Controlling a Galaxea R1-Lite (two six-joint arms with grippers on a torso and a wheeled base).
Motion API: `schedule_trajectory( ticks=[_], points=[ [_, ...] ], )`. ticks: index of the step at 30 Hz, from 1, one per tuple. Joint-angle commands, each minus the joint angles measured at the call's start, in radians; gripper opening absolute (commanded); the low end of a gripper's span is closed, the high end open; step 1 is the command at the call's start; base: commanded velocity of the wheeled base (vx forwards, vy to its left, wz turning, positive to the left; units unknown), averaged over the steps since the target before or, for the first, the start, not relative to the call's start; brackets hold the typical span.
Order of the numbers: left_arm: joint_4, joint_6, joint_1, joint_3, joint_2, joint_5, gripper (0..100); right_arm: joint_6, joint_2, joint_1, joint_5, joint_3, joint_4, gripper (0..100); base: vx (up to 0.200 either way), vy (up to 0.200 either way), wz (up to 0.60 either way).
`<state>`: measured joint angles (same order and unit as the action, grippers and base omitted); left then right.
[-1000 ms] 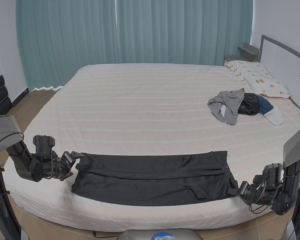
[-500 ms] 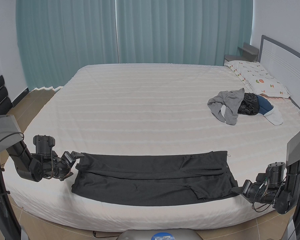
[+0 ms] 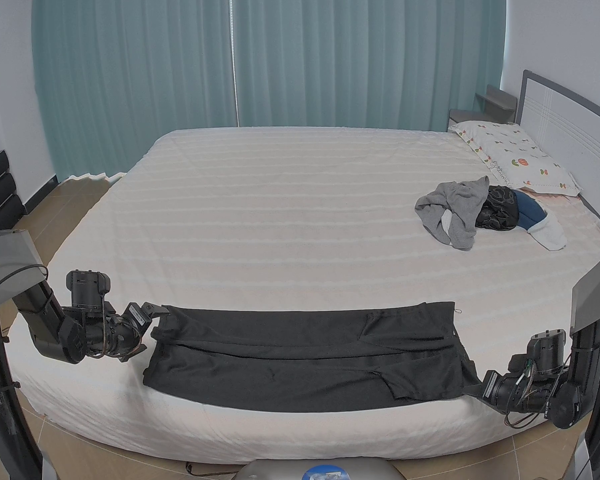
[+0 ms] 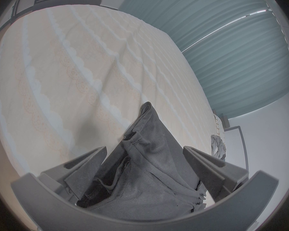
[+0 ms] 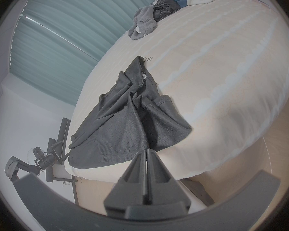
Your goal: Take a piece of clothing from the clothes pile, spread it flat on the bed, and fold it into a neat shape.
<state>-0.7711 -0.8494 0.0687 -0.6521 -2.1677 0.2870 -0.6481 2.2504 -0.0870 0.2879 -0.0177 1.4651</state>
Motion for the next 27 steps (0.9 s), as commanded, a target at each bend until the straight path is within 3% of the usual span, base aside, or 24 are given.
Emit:
schedule_trajectory(
  ticks=[1,3,4,14,18,24,27],
  points=[
    [-0.001,0.0,0.0,0.0,-0.001,0.0,100,-0.001,0.014,0.0,0.001,0.018,0.012,0,0.0,0.0,0.0],
    [-0.001,0.0,0.0,0.0,-0.001,0.0,100,0.001,0.026,0.0,0.001,0.018,0.024,0,0.0,0.0,0.0],
    [-0.001,0.0,0.0,0.0,-0.001,0.0,100,0.001,0.029,0.0,0.001,0.018,0.032,100,0.0,0.0,0.0],
    [-0.007,-0.002,0.0,0.0,0.005,0.0,100,-0.018,-0.02,0.012,-0.004,0.018,0.057,100,0.0,0.0,0.0],
    [-0.005,-0.007,0.006,-0.001,0.006,0.0,100,-0.084,-0.089,0.012,-0.004,0.018,0.084,100,0.0,0.0,0.0],
    [-0.008,-0.004,0.005,0.005,0.005,0.0,100,-0.125,-0.134,0.013,-0.006,0.018,0.1,100,0.2,0.0,0.0],
    [-0.008,0.0,0.003,0.011,0.011,0.0,100,-0.125,-0.134,0.013,-0.006,0.018,0.1,100,0.0,0.0,0.0]
  ],
)
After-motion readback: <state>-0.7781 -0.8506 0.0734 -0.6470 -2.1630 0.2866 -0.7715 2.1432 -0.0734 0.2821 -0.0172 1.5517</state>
